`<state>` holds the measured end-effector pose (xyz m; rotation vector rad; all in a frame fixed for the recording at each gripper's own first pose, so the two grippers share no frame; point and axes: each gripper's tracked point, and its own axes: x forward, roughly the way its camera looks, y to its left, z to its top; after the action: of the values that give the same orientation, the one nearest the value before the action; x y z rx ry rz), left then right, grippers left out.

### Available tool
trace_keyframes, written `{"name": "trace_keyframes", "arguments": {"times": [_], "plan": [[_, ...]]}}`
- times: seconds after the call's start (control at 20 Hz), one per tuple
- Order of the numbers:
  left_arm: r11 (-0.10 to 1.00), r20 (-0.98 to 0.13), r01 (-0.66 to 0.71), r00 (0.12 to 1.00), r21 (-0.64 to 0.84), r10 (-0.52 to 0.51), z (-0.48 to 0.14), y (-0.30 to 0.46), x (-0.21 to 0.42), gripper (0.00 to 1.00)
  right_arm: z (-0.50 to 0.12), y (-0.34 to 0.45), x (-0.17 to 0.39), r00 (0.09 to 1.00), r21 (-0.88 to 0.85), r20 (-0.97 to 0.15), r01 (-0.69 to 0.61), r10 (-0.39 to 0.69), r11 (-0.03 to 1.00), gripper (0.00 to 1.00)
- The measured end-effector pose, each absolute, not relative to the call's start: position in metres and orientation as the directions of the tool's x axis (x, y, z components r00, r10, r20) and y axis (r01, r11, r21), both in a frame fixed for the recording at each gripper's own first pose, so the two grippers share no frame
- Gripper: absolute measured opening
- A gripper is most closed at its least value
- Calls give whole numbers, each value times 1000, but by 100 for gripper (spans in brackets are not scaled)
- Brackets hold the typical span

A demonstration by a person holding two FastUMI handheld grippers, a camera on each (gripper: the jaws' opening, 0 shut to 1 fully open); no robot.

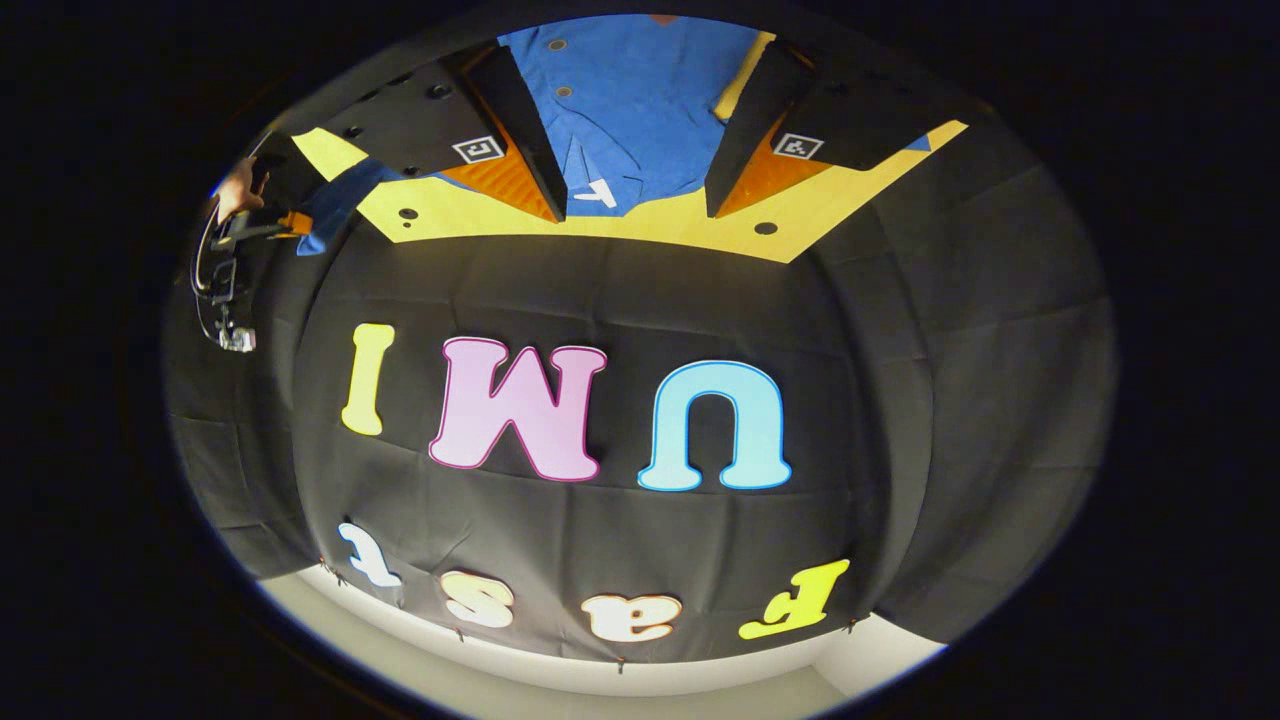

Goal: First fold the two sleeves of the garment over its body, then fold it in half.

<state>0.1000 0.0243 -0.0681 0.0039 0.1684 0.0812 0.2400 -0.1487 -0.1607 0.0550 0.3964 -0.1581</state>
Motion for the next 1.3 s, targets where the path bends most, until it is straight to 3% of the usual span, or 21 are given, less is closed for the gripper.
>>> {"name": "trace_keyframes", "arguments": {"times": [0.2,0.45,0.75,1.0,1.3], "plan": [[994,-155,-103,982,25,105,-69,90,86,80,-83,-33,231,962,-9,-274,19,-20,1000,0],[981,-199,-193,962,-18,186,-100,168,72,80,-82,92,283,944,-13,-312,-122,112,992,0],[941,-258,-336,907,28,332,-139,253,41,80,-205,268,314,832,128,-465,-277,305,952,0],[893,-376,-445,819,62,434,-185,303,12,80,-290,339,300,721,248,-571,-305,393,920,0],[881,-506,-469,774,-57,380,-227,310,8,82,-299,369,296,637,422,-560,-330,529,844,0]]}}
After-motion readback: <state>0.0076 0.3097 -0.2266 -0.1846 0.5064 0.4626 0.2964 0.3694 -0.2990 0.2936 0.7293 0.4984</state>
